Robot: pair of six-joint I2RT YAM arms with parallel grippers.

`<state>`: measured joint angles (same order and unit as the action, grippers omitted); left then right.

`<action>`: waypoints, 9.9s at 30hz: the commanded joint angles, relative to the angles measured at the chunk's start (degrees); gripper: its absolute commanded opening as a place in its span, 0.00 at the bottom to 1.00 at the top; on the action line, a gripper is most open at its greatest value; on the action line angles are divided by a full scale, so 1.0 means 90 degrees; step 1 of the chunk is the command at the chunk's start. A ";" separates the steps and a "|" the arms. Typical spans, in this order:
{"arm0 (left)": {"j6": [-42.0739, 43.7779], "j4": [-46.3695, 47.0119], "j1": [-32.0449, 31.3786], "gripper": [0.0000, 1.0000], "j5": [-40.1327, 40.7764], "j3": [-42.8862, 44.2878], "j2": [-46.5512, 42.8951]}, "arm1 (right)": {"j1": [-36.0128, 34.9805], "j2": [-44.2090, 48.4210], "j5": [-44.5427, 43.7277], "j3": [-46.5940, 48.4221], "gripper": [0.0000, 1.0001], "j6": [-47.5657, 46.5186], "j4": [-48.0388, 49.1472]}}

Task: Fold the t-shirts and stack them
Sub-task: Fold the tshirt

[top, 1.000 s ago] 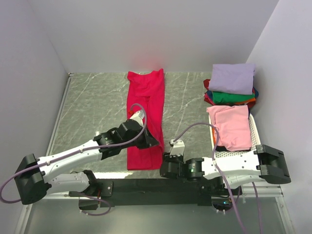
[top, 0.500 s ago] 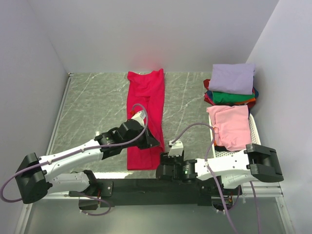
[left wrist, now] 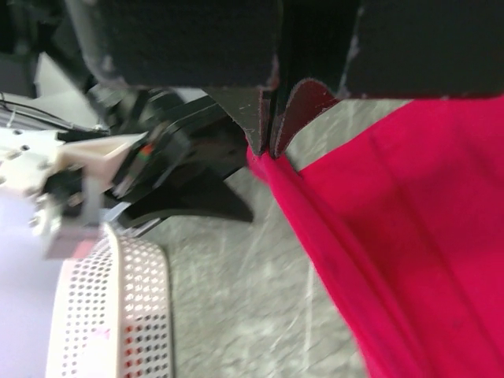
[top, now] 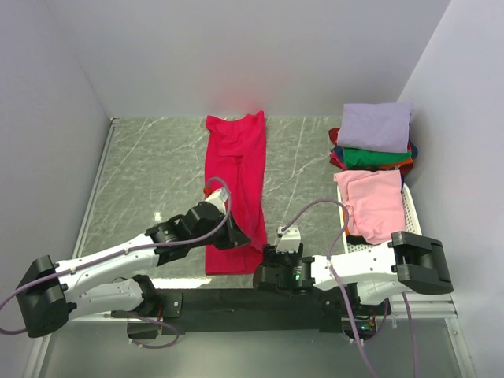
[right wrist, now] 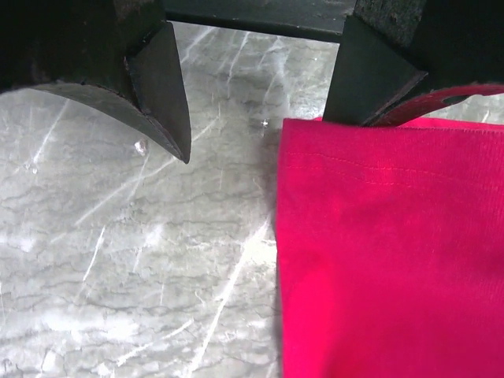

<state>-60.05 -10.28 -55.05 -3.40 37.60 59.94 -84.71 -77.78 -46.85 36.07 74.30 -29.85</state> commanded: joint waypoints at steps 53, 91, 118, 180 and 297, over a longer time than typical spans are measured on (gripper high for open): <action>-0.0827 -0.3162 -0.0261 0.47 0.1431 -0.0888 -0.1015 | -0.0646 0.0350 0.1368 0.0298 0.79 -0.1010 -0.0775; -0.2029 -0.1943 -0.0222 0.60 0.1257 -0.2508 -0.1367 | 0.1414 0.0351 0.3623 -0.0688 0.58 -0.1801 0.2164; -0.1834 -0.2891 -0.0231 0.17 0.1413 -0.2127 -0.1338 | 0.1502 0.0517 0.3506 -0.0795 0.29 -0.1527 0.1587; 0.1711 0.0556 0.2854 0.01 0.0954 0.0596 0.1659 | 0.4635 -0.1474 0.4111 0.2592 0.00 -0.5482 0.1949; -0.0076 -0.0312 0.1409 0.76 0.1960 -0.0946 0.1397 | 0.4930 -0.1406 0.5215 0.1470 0.56 -0.4975 0.1402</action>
<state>-59.29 -11.68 -42.35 17.50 31.07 73.14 -39.53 -90.52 1.10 50.00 28.51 -18.22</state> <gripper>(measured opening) 0.765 0.558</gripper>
